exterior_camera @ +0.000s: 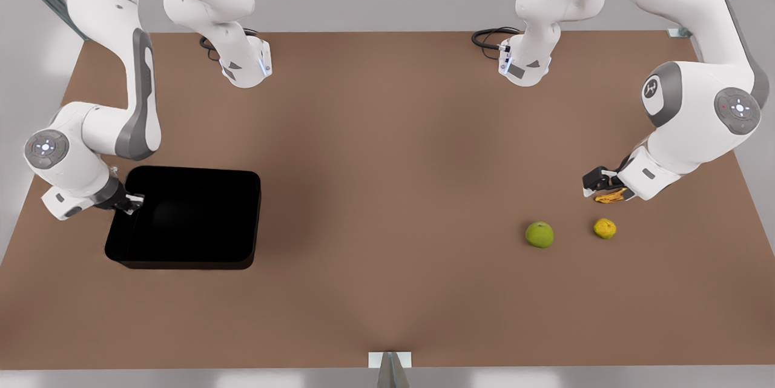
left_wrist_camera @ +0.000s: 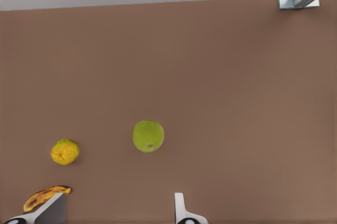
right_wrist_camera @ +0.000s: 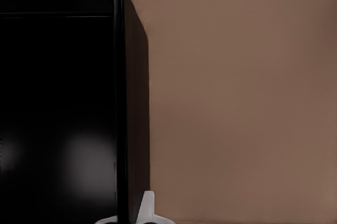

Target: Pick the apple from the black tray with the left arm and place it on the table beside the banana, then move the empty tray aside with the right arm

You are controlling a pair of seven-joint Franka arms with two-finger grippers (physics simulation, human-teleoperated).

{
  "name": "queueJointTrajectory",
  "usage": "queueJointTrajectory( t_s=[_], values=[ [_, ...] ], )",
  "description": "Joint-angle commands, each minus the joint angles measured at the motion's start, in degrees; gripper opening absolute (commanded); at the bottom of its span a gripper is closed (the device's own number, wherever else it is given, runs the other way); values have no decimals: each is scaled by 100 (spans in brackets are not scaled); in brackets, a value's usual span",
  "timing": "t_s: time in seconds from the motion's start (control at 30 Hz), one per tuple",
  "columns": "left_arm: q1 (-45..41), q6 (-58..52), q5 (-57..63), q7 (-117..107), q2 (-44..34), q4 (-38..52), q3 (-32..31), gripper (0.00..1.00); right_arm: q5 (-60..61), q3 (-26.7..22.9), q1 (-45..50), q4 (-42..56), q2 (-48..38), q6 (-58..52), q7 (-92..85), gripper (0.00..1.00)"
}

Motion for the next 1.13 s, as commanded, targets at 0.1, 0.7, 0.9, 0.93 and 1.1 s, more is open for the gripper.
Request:
queueJointTrajectory(
  t_s=[0.1, 0.7, 0.9, 0.93, 1.1],
  values=[
    [3, -4, 4, 63, 4, 6, -2, 100, 206, 186, 45, -39, 706, 4, -2910, 15],
    [3, -4, 4, 71, 4, 6, -2, 100, 215, 441, 27, 40, 917, 198, -2726, 85],
    [3, -4, 4, 63, 4, 6, -2, 100, 1296, 1478, 62, 840, -489, -1419, 1000, 100],
    [-6, -4, 4, 72, -5, 6, -2, 100, 1182, 1540, 62, 936, -560, -1630, 1414, 100],
    [3, -4, 4, 72, -5, 6, -2, 100, 909, 1470, 36, 1561, -516, -2202, 1449, 100]
  ],
)
